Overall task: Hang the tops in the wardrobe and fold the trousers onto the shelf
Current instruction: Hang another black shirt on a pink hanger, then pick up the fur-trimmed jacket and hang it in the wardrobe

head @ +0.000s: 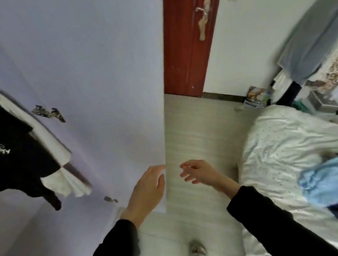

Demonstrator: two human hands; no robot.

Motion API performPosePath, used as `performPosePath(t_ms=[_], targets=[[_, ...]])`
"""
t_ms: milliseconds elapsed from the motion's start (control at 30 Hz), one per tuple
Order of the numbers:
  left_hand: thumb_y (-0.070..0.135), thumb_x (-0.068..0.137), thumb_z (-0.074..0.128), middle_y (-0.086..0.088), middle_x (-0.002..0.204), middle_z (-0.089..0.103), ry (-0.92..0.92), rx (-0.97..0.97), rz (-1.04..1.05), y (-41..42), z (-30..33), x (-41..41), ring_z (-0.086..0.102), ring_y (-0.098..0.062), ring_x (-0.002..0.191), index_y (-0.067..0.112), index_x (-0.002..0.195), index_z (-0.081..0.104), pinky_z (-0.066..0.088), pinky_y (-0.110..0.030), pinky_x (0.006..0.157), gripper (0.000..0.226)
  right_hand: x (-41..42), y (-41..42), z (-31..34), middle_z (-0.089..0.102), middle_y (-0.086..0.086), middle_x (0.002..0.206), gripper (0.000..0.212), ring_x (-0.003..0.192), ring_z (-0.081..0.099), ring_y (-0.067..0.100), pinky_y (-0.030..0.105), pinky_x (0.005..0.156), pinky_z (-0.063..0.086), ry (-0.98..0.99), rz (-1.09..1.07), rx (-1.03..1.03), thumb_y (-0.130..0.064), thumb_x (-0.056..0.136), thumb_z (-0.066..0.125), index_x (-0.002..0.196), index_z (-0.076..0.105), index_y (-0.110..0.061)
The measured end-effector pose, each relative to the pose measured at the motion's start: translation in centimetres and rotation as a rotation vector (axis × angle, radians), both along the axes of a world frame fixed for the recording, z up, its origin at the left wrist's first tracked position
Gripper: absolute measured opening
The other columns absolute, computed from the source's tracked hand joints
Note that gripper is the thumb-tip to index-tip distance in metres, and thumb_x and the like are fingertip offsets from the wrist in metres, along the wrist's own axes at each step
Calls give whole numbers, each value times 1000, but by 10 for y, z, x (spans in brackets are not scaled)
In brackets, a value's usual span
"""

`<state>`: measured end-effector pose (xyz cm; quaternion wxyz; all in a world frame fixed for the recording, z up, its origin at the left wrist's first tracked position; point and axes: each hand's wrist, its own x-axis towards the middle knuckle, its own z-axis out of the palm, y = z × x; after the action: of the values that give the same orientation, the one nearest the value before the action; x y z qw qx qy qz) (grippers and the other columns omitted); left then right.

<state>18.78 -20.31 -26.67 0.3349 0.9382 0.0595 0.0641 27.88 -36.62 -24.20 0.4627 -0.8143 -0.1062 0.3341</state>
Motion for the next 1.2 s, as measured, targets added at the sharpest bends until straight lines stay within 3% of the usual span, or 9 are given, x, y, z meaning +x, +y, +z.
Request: performPosePath(t_ms=[100, 200, 367, 500, 667, 833, 933, 1067, 1200], targets=[[18, 100, 36, 2, 139, 47, 65, 6, -163, -57, -7, 29, 46, -14, 125, 16, 137, 45, 33, -23, 102, 38, 2, -76, -10, 63, 4, 93, 27, 67, 58, 8, 18, 59, 42, 20, -186, 0, -19, 99, 45, 121, 55, -6], [20, 99, 35, -3, 135, 51, 75, 9, -338, -121, -12, 67, 46, -16, 125, 11, 134, 48, 27, -15, 99, 39, 4, -156, -14, 63, 0, 85, 28, 68, 56, 7, 18, 59, 42, 39, -403, 14, -16, 99, 44, 122, 55, -4], [25, 96, 35, -1, 126, 56, 90, 33, -525, -225, -19, 118, 52, -18, 118, 14, 131, 51, 33, -19, 93, 40, 14, -271, -27, 67, 16, 108, 27, 71, 58, 6, 17, 62, 45, 26, -613, -16, -17, 99, 45, 121, 57, -6], [20, 100, 38, 2, 135, 50, 142, 66, -622, -316, -28, 160, 49, -18, 122, 18, 136, 46, 37, -27, 97, 38, 38, -365, -39, 65, 6, 97, 23, 75, 58, 8, 21, 64, 44, 49, -735, -16, -19, 98, 45, 117, 58, -11], [18, 99, 38, 0, 138, 47, 270, 82, -757, -444, -52, 218, 47, -16, 125, 18, 138, 44, 35, -23, 98, 39, 77, -495, -60, 63, 4, 88, 16, 71, 56, 10, 25, 64, 41, 94, -920, -52, -16, 97, 44, 108, 57, -15], [19, 100, 36, 0, 139, 45, 338, 173, -857, -537, -79, 261, 48, -17, 120, 19, 140, 39, 35, -24, 94, 40, 110, -598, -86, 63, 15, 111, 29, 101, 59, 28, 24, 75, 36, 41, -865, -272, -9, 97, 42, 118, 59, 3], [20, 100, 37, 0, 136, 47, 397, 191, -885, -586, -106, 284, 49, -17, 119, 19, 138, 41, 37, -25, 94, 39, 135, -649, -116, 61, 11, 124, 32, 116, 55, 25, 25, 83, 39, 57, -898, -379, -18, 97, 47, 125, 57, -7], [18, 99, 38, 0, 135, 49, 458, 233, -892, -623, -140, 308, 50, -16, 118, 19, 137, 43, 37, -25, 92, 38, 167, -681, -165, 60, 13, 126, 35, 109, 58, 29, 32, 88, 43, 32, -833, -499, -23, 96, 48, 127, 53, -7], [18, 100, 37, 2, 136, 47, 496, 238, -884, -641, -165, 322, 48, -14, 120, 20, 138, 42, 34, -21, 91, 38, 202, -702, -199, 42, 5, 140, 56, 129, 38, 25, 43, 104, 28, -29, -876, -833, -40, 93, 51, 140, 35, -15]])
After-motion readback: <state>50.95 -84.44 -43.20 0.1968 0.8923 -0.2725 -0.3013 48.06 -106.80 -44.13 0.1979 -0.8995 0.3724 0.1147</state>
